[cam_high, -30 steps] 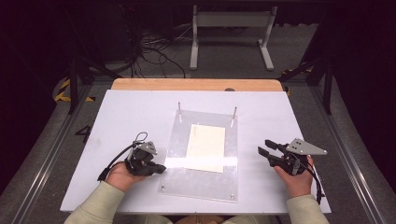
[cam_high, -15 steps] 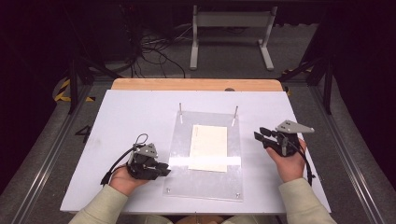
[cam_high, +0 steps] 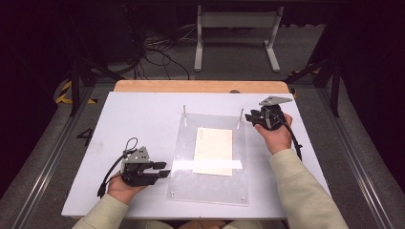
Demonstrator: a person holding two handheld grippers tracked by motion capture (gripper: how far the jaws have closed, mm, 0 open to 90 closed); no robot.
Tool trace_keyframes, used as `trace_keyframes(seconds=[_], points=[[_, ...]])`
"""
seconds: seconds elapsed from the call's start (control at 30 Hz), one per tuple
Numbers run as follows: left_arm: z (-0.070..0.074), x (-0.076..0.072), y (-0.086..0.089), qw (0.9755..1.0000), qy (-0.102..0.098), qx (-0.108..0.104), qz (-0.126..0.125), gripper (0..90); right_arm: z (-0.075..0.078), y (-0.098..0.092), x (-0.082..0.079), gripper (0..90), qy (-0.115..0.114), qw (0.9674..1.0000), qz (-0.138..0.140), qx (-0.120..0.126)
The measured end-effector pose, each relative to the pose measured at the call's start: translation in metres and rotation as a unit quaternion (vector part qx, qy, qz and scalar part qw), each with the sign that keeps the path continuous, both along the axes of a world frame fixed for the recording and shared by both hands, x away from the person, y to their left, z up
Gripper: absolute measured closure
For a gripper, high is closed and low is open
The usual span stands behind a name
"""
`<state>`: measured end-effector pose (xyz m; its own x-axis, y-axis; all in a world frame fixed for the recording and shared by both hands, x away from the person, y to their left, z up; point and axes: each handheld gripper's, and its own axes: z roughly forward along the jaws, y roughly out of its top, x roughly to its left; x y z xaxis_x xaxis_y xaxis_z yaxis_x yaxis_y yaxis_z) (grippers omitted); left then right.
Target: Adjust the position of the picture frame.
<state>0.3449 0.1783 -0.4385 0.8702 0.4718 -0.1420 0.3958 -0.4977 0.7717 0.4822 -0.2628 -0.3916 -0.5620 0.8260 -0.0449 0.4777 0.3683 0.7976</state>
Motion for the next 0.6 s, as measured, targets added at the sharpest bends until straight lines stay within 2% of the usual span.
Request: trace_keyframes(seconds=[0.17,0.3,0.37,0.43,0.5,0.6], points=[[-0.002,-0.004,0.004,1.0,0.001,-0.003,0.008,62.3,-0.008,0.005,0.018,63.1,0.007,1.0,0.001,-0.002],[-0.002,-0.008,0.008,0.9999,0.002,-0.006,0.013,62.1,-0.012,0.012,0.029,64.5,0.01,0.9999,0.005,-0.012],[-0.003,-0.01,0.009,0.9999,0.002,-0.003,0.015,62.0,-0.014,0.016,0.034,71.2,0.007,0.9996,0.01,-0.024],[-0.004,-0.011,0.009,0.9999,0.002,-0.001,0.014,61.9,-0.015,0.02,0.037,83.7,0.01,0.999,0.011,-0.042],[-0.005,-0.012,0.009,0.9999,0.005,-0.001,0.016,61.9,-0.015,0.022,0.039,84.2,0.012,0.9988,0.009,-0.047],[-0.006,-0.012,0.011,0.9998,0.006,0.0,0.018,62.0,-0.013,0.025,0.041,85.0,0.013,0.999,0.01,-0.041]])
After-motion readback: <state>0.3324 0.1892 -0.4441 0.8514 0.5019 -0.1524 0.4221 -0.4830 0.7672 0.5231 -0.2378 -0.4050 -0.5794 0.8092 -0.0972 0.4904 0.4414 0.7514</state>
